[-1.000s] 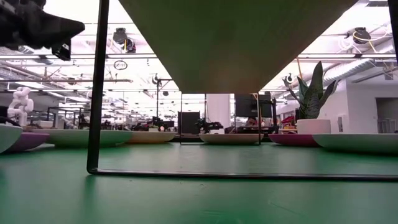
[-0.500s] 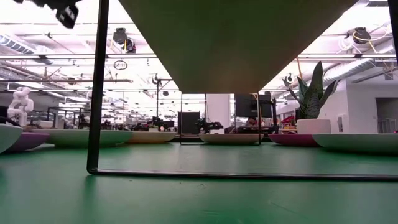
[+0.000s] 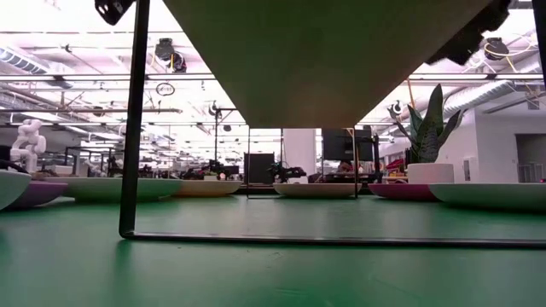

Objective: Place and stack plates onto a shelf
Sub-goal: Put the right grey plate on the shelf

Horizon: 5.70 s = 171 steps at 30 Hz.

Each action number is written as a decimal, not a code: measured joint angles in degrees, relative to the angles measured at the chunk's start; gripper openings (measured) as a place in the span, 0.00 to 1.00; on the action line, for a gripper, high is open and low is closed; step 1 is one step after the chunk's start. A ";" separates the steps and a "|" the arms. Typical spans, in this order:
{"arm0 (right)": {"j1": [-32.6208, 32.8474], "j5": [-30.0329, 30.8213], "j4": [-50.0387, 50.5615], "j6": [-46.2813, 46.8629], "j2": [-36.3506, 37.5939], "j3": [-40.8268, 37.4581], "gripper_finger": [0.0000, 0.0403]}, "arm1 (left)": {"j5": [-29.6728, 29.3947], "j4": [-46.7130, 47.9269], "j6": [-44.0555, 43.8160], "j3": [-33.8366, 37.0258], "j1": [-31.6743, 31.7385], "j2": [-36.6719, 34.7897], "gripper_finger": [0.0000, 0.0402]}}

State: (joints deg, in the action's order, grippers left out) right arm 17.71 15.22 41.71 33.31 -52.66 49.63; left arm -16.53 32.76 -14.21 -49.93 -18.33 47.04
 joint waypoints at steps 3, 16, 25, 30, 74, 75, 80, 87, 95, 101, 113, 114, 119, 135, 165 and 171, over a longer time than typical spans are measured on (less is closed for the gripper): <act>1.29 -0.01 -0.11 4.20 0.02 -1.83 0.00 | 0.03 1.43 -0.61 0.00 -0.98 3.14 0.06; 11.92 -0.50 1.40 22.99 -6.09 -3.94 0.00 | 0.00 0.97 -0.61 0.00 -2.66 9.98 0.06; 18.48 -9.86 1.90 30.32 -13.74 -3.94 0.00 | 0.04 1.45 -1.39 0.00 -2.86 9.98 0.06; 20.70 -11.06 2.81 31.62 -14.51 -3.94 0.00 | 0.04 1.48 -1.38 0.00 -2.88 9.98 0.06; 30.14 -9.33 9.70 6.65 -14.51 -15.62 0.20 | 0.00 0.12 -0.90 0.07 -2.86 9.98 0.06; 30.14 -9.38 8.42 6.38 -14.51 -16.39 0.17 | -0.02 0.12 -0.92 0.07 -2.86 9.98 0.06; 30.14 -8.01 5.29 6.05 -14.40 -18.41 0.04 | -0.02 0.14 -0.63 0.07 -2.86 9.98 0.06; 30.14 -8.01 5.86 5.89 -14.45 -17.50 0.01 | -0.04 0.16 0.19 0.07 -2.86 9.98 0.06; 30.12 -6.77 7.65 7.07 -14.58 -10.87 0.00 | -0.07 0.10 0.21 0.07 -2.86 9.98 0.06; 29.92 -5.19 13.16 12.30 -16.22 -3.07 0.00 | -0.07 0.06 0.22 0.07 -2.86 9.97 0.06; 29.90 -3.21 42.92 17.06 -31.49 23.53 0.00 | -0.09 -0.03 0.24 0.07 -2.87 9.96 0.06; 29.90 -3.21 45.39 18.04 -32.60 25.40 0.00 | -0.09 -0.03 0.24 0.07 -2.86 9.96 0.06; 29.91 -2.33 47.55 17.39 -35.36 31.64 0.00 | -1.08 -1.63 0.33 0.07 -2.86 9.96 0.06; 19.72 6.05 48.14 1.84 -34.91 33.26 0.00 | -1.77 -5.93 1.00 0.07 -2.86 9.96 0.06; -3.81 10.18 9.89 -59.99 -34.93 33.30 0.00 | -1.75 -5.43 -1.47 0.07 -2.92 9.96 0.06; -7.55 4.02 8.20 -60.58 -35.17 33.33 0.00 | -1.75 -5.39 -1.12 0.07 -2.92 9.96 0.06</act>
State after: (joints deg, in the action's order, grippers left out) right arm 10.16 19.24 49.91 -27.27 -87.84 82.96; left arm -18.28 27.37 -15.34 -49.87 -21.26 56.99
